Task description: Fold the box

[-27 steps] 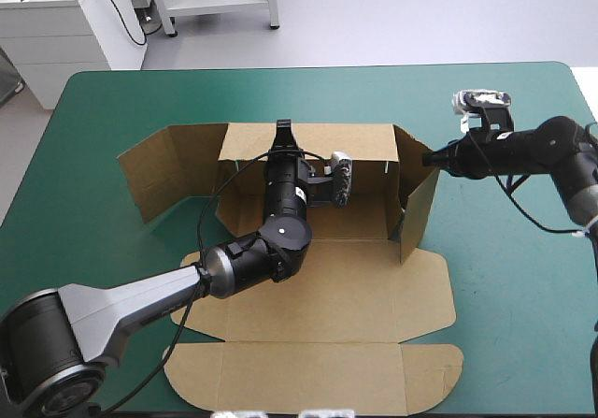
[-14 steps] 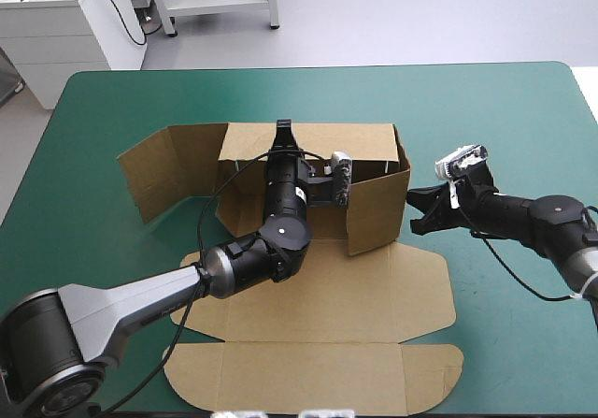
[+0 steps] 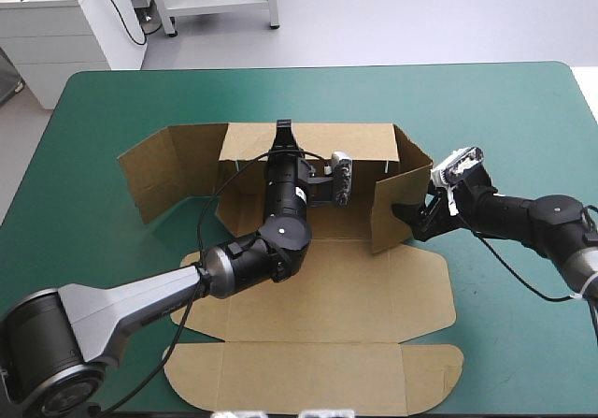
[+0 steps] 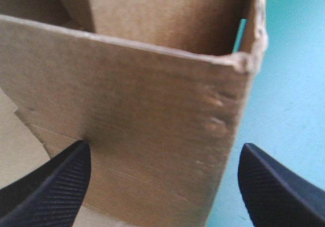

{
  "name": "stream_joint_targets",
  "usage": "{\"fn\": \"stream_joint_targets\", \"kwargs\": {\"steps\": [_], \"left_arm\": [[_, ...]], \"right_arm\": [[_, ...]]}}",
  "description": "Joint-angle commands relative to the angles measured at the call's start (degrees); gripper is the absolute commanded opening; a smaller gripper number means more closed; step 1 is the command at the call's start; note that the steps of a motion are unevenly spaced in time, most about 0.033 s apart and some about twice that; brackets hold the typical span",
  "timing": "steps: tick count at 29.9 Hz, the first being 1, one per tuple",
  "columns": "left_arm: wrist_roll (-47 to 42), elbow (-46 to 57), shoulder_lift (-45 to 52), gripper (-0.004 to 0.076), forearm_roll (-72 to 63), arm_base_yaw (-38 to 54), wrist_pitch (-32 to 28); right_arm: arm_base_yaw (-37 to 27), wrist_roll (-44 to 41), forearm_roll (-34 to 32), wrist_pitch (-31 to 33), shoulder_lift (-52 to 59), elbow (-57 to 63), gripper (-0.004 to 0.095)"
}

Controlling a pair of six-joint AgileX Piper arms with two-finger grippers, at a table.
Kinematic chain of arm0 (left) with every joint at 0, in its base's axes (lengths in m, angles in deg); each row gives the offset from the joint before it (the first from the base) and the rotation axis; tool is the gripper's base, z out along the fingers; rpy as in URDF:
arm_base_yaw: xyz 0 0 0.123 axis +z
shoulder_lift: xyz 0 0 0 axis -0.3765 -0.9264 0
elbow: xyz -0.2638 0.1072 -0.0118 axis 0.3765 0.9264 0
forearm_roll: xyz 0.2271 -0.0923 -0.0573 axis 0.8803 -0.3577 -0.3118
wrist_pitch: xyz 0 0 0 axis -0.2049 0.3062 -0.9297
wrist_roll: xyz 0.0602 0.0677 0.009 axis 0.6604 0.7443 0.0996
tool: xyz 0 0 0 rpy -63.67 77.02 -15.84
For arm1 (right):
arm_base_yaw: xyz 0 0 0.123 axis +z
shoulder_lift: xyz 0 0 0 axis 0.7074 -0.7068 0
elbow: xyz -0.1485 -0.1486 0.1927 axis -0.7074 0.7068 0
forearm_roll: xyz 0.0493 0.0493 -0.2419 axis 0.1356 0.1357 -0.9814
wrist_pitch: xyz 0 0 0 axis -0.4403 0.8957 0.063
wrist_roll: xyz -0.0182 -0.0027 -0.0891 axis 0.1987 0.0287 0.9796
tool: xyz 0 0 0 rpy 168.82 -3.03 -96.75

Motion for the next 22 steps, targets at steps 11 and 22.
{"fn": "stream_joint_targets", "kwargs": {"steps": [11,22], "left_arm": [[-0.7,-1.2,2.9,-0.0008,2.3,-0.3,0.6],[-0.7,-1.2,2.9,-0.0008,3.1,-0.3,0.6]], "right_arm": [[3.0,-0.3,0.7,1.4,1.5,-1.1,0.0658],[13.2,-5.2,-0.4,-17.5,1.5,-1.0,0.0576]]}}
